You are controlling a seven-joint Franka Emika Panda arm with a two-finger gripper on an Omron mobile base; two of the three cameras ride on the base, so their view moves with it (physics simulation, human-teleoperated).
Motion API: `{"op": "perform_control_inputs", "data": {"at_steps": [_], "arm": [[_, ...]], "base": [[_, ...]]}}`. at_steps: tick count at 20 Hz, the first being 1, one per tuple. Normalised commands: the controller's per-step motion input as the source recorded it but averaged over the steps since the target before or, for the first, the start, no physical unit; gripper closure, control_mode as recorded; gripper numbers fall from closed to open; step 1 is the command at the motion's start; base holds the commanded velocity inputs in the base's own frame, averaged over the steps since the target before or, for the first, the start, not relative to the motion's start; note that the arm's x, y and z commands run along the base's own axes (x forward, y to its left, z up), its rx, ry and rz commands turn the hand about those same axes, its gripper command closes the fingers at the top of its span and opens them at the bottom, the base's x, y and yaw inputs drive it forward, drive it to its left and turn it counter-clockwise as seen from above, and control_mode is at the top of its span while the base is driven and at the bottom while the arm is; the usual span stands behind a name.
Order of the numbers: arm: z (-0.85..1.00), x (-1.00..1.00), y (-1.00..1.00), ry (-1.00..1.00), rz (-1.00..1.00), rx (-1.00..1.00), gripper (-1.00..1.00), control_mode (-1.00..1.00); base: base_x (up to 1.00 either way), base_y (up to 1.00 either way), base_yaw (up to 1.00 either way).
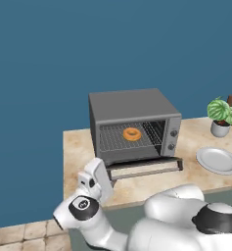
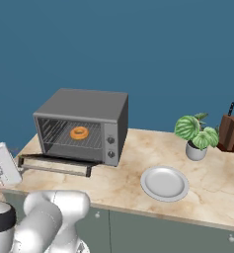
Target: Pick up the bagel from the plate, place it on the toaster oven rack, close the door, and set the timer.
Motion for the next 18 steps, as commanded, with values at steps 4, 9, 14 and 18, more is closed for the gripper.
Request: {"op": "perform_control_inputs", "data": {"at_steps": [4,9,14,18], "arm": [[0.40,0.76,-0.41,0.00,0.24,0.00,-1.00,-1.00],[0.04,0.85,-0.29,0.00,0.29,0.00,-1.00,-1.00],[0.00,0.85,-0.16,0.00,0.28,0.00,-1.00,-1.00],[0.00,0.91,-0.11,0.00,0.26,0.00,-1.00,-1.00]], "base": [[0.00,0.00,0.00],[0.00,0.00,0.00],[0.00,0.00,0.00],[0.00,0.00,0.00]]}}
